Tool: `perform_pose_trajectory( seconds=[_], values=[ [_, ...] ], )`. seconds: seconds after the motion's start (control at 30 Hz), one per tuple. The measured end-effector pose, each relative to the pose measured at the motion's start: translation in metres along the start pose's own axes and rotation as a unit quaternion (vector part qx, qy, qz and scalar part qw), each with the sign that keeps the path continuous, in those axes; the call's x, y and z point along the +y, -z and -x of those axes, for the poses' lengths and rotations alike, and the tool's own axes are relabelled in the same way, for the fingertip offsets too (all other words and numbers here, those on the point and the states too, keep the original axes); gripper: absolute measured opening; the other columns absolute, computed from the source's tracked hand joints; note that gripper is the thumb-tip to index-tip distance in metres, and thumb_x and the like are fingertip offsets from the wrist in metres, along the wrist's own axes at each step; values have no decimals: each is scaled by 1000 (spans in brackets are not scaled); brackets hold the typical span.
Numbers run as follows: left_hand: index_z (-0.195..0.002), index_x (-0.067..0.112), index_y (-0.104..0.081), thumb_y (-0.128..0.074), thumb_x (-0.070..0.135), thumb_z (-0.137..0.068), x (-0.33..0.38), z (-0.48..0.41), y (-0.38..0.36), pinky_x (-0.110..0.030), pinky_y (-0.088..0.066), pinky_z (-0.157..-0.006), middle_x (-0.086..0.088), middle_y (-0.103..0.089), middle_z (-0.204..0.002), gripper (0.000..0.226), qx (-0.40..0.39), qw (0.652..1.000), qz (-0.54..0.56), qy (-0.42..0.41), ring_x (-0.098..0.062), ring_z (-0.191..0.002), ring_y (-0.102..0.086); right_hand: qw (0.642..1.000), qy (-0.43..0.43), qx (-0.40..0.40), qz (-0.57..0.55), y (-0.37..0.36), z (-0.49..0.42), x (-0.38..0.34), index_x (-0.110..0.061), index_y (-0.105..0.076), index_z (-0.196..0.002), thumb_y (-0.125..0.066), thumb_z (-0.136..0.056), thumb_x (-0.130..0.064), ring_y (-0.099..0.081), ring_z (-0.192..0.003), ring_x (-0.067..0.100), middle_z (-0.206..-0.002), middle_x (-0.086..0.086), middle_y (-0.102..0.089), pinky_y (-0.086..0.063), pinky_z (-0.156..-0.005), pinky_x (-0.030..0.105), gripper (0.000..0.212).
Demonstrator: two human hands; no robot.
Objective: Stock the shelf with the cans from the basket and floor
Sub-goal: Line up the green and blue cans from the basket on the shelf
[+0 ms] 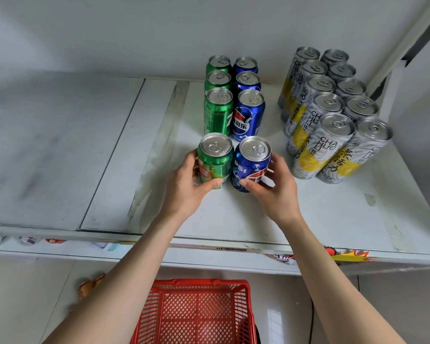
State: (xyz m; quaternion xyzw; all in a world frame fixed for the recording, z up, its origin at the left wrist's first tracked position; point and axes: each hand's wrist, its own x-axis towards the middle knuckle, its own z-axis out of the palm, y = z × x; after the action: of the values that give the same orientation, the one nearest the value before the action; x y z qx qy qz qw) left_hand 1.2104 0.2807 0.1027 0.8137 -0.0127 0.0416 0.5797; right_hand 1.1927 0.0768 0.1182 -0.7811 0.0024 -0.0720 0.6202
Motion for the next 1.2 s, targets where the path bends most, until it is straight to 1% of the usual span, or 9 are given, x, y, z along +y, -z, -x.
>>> perform_pose_trajectory(
  seconds=[0.13, 0.33, 0.5, 0.63, 0.73, 0.83, 1.0, 1.07, 1.2],
  values=[
    [-111, 36, -50, -79, 47, -57, -1, -16, -3, -45, -55, -89, 7, -69, -97, 62, 5, 1000, -10, 3, -16, -95, -68, 1000, 6, 2, 10, -1, -18, -1, -13, -48, -133, -85, -72, -10, -61, -98, -8, -115, -19, -61, -50, -79, 10, 71],
    [-111, 35, -48, -75, 49, -55, 5, -30, -6, -42, -55, -88, 8, -67, -96, 63, 13, 1000, -29, 2, -15, -94, -68, 1000, 8, 5, 26, -3, -36, 1, -13, -47, -134, -86, -72, -15, -59, -98, -14, -112, -23, -60, -49, -82, 7, 73],
    [-117, 25, -49, -76, 41, -60, 9, -41, -8, -42, -55, -88, 5, -67, -95, 65, 17, 999, -45, -1, -17, -94, -68, 999, 11, 9, 38, -4, -49, 3, -14, -45, -136, -85, -73, -16, -57, -98, -16, -111, -25, -58, -49, -85, 9, 75],
    [-118, 21, -50, -78, 35, -62, 11, -51, -8, -42, -55, -87, 3, -68, -96, 65, 17, 998, -54, 1, -18, -93, -68, 999, 14, 11, 44, -5, -58, 5, -14, -44, -138, -85, -73, -17, -54, -97, -22, -110, -26, -56, -47, -82, 4, 76],
    [-119, 20, -50, -82, 29, -64, 11, -57, -8, -43, -55, -87, 1, -69, -101, 64, 19, 998, -58, -3, -17, -93, -68, 999, 10, 11, 44, -6, -64, 6, -14, -43, -139, -85, -73, -19, -55, -99, -19, -115, -18, -58, -47, -83, 4, 78],
    [-119, 19, -51, -83, 25, -65, 10, -60, -8, -42, -55, -87, 1, -69, -100, 64, 20, 998, -56, 0, -16, -91, -69, 999, 6, 14, 44, -6, -66, 7, -13, -44, -137, -85, -73, -19, -57, -102, -13, -118, -13, -59, -49, -83, 7, 77],
    [-118, 19, -51, -81, 31, -61, 10, -59, -9, -42, -56, -87, 0, -70, -101, 66, 18, 999, -50, 0, -14, -92, -69, 998, 10, 21, 53, -6, -66, 11, -14, -44, -137, -86, -72, -19, -57, -102, -16, -114, -22, -57, -48, -82, 7, 77],
    [-119, 18, -50, -83, 29, -63, 11, -59, -8, -42, -55, -88, 0, -70, -102, 66, 17, 998, -57, 1, -16, -93, -69, 998, 9, 24, 57, -7, -66, 11, -15, -44, -137, -86, -73, -19, -57, -101, -17, -113, -24, -57, -48, -81, 7, 77],
    [-123, 14, -50, -82, 27, -70, 19, -54, -9, -39, -53, -89, -3, -69, -106, 64, 26, 994, -108, -13, -21, -99, -66, 997, 8, 27, 69, -7, -65, 9, -15, -43, -138, -84, -74, -18, -57, -102, -15, -116, -18, -59, -48, -83, 8, 76]
  ],
)
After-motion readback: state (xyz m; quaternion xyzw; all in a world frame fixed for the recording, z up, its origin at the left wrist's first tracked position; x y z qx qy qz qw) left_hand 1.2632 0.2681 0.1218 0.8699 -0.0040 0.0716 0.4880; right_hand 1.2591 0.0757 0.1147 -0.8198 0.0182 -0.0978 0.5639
